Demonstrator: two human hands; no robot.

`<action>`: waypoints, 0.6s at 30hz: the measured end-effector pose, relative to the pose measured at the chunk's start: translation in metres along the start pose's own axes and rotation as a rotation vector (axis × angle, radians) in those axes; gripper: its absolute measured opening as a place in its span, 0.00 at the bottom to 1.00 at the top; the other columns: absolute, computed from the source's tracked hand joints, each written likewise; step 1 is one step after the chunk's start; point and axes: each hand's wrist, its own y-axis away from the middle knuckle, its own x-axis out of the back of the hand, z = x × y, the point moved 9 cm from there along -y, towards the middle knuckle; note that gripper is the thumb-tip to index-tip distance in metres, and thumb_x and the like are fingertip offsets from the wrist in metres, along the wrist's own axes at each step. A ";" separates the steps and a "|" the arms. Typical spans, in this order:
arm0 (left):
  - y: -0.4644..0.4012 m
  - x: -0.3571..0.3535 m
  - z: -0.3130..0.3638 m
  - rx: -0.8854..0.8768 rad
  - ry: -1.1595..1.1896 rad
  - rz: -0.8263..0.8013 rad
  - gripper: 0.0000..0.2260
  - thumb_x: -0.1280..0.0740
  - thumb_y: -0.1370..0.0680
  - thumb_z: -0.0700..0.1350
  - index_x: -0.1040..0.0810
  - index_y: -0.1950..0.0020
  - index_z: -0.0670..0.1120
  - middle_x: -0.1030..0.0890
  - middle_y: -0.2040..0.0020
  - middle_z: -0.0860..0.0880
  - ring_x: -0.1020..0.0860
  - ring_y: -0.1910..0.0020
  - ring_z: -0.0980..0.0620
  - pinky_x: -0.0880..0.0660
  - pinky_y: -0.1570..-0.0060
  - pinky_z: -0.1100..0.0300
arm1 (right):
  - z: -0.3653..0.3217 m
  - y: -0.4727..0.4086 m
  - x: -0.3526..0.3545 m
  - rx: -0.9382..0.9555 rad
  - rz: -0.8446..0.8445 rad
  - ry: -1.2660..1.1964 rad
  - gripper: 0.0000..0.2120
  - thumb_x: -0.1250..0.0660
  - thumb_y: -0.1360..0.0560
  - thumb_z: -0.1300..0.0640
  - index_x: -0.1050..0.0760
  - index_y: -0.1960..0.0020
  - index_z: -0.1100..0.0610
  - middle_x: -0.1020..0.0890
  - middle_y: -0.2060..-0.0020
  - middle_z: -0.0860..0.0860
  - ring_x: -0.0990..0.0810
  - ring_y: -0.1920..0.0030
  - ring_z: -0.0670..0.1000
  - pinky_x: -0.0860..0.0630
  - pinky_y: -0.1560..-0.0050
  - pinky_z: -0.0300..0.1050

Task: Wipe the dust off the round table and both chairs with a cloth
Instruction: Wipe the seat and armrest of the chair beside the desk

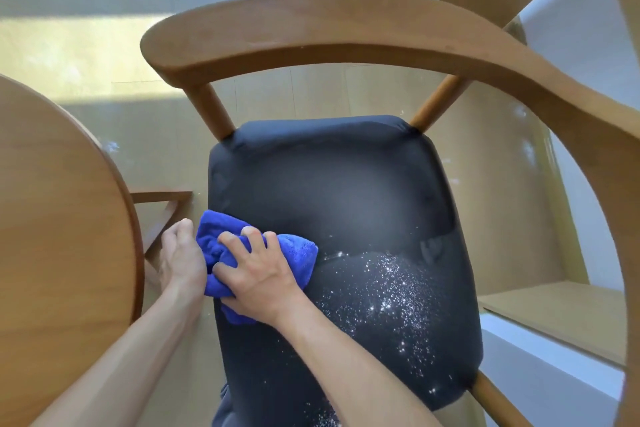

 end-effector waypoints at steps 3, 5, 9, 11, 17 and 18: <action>0.000 -0.004 0.006 -0.029 -0.017 0.001 0.22 0.46 0.24 0.60 0.29 0.33 0.55 0.26 0.39 0.50 0.29 0.39 0.45 0.34 0.40 0.52 | 0.019 0.011 0.018 -0.012 0.099 -0.048 0.03 0.32 0.36 0.55 0.23 0.66 0.54 0.18 0.49 0.56 0.22 0.55 0.61 0.30 0.62 0.51; -0.003 -0.006 0.007 -0.049 -0.042 0.002 0.21 0.46 0.23 0.60 0.30 0.33 0.55 0.27 0.34 0.48 0.30 0.36 0.44 0.35 0.38 0.50 | 0.041 0.023 0.028 -0.037 0.087 -0.028 0.05 0.31 0.37 0.53 0.22 0.65 0.54 0.18 0.48 0.57 0.22 0.55 0.62 0.30 0.61 0.51; -0.001 -0.015 -0.001 -0.029 -0.077 -0.047 0.20 0.48 0.20 0.60 0.34 0.30 0.56 0.30 0.31 0.50 0.32 0.34 0.44 0.36 0.35 0.44 | 0.106 0.059 0.057 -0.161 0.025 0.049 0.10 0.27 0.39 0.48 0.19 0.61 0.52 0.18 0.46 0.57 0.21 0.53 0.63 0.28 0.59 0.51; 0.001 -0.018 -0.005 -0.011 -0.090 -0.053 0.20 0.48 0.20 0.59 0.35 0.30 0.56 0.31 0.31 0.50 0.32 0.34 0.44 0.35 0.35 0.44 | 0.144 0.083 0.074 -0.254 0.017 0.087 0.10 0.29 0.38 0.48 0.18 0.60 0.52 0.19 0.45 0.58 0.22 0.52 0.63 0.28 0.59 0.52; 0.001 -0.024 -0.014 0.004 -0.077 -0.086 0.21 0.48 0.23 0.60 0.29 0.35 0.53 0.27 0.37 0.48 0.31 0.41 0.45 0.36 0.37 0.49 | 0.244 0.167 0.118 -0.653 0.110 0.079 0.10 0.26 0.33 0.59 0.17 0.53 0.60 0.24 0.39 0.62 0.25 0.45 0.69 0.26 0.44 0.61; 0.001 -0.026 -0.016 0.016 -0.073 -0.104 0.21 0.49 0.23 0.60 0.29 0.35 0.53 0.26 0.39 0.49 0.32 0.43 0.45 0.36 0.38 0.50 | 0.254 0.178 0.118 -0.747 0.123 0.046 0.11 0.25 0.32 0.60 0.18 0.50 0.59 0.27 0.36 0.61 0.27 0.42 0.67 0.28 0.41 0.60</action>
